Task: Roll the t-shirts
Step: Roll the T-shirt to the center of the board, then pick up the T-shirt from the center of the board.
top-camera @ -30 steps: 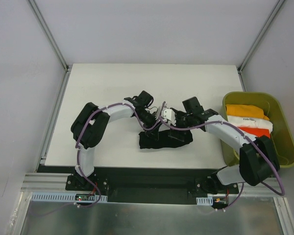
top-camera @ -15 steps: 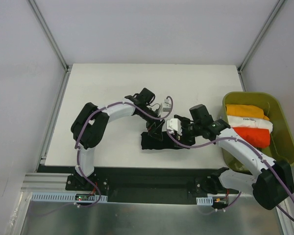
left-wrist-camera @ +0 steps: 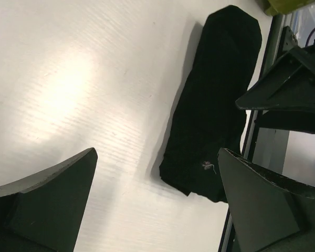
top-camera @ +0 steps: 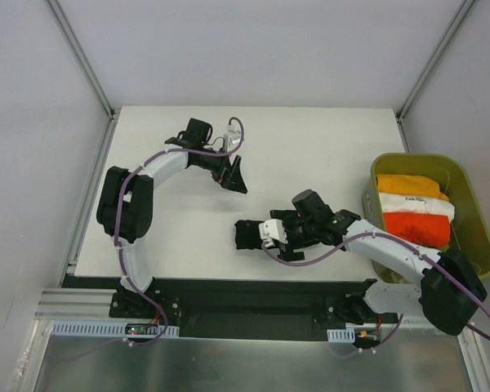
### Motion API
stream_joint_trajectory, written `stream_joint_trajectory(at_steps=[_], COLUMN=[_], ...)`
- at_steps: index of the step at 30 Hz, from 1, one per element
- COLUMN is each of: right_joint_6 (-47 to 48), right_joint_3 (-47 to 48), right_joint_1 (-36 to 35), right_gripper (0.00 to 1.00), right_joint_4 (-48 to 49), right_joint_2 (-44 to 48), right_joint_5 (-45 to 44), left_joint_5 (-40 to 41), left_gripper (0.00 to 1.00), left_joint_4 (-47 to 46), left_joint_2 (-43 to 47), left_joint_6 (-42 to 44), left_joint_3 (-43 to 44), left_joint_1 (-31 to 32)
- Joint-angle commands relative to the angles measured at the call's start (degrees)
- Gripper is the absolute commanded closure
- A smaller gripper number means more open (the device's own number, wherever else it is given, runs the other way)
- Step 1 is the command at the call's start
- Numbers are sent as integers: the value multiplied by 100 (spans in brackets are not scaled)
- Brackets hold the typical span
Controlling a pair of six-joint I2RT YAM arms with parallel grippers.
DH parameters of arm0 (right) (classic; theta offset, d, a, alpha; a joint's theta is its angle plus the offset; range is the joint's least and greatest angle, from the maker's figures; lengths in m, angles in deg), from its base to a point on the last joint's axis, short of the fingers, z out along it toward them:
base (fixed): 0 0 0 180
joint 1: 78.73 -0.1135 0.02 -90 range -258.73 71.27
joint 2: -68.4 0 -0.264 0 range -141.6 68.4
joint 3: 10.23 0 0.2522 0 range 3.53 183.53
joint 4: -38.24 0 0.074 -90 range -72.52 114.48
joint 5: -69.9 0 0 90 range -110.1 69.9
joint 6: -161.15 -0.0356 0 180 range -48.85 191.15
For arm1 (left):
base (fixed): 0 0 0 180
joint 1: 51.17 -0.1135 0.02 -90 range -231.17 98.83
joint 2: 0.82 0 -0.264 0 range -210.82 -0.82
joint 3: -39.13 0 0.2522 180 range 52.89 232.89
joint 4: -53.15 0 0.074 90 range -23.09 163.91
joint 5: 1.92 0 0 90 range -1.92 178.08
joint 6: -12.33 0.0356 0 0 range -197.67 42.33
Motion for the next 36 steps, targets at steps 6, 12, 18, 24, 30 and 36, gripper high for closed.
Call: stream_joint_trajectory(at_steps=[6, 12, 18, 24, 30, 36], right_joint_6=[199, 322, 428, 349, 348, 1007], right_joint_3=[-68, 90, 722, 1109, 2022, 3304], right_joint_1=[-86, -86, -86, -7, 221, 967], right_gripper=[4, 2, 34, 67, 88, 96], right_joint_4=[725, 742, 286, 84, -1233, -3096], right_joint_2=[-773, -1309, -2047, -2120, -1294, -528], right_joint_5=[-708, -980, -1217, -1009, -612, -313], left_joint_5=[-357, -436, -454, -410, -410, -164], left_gripper=[1, 1, 1, 1, 1, 1], left_joint_4=[29, 29, 12, -6, 265, 1127], left_joint_2=[363, 283, 222, 379, 722, 907], left_joint_6=[-144, -206, -276, -293, -119, 724], left_joint_3=[268, 198, 206, 127, 188, 619], left_joint_1=[-430, -509, -518, -553, -720, -861])
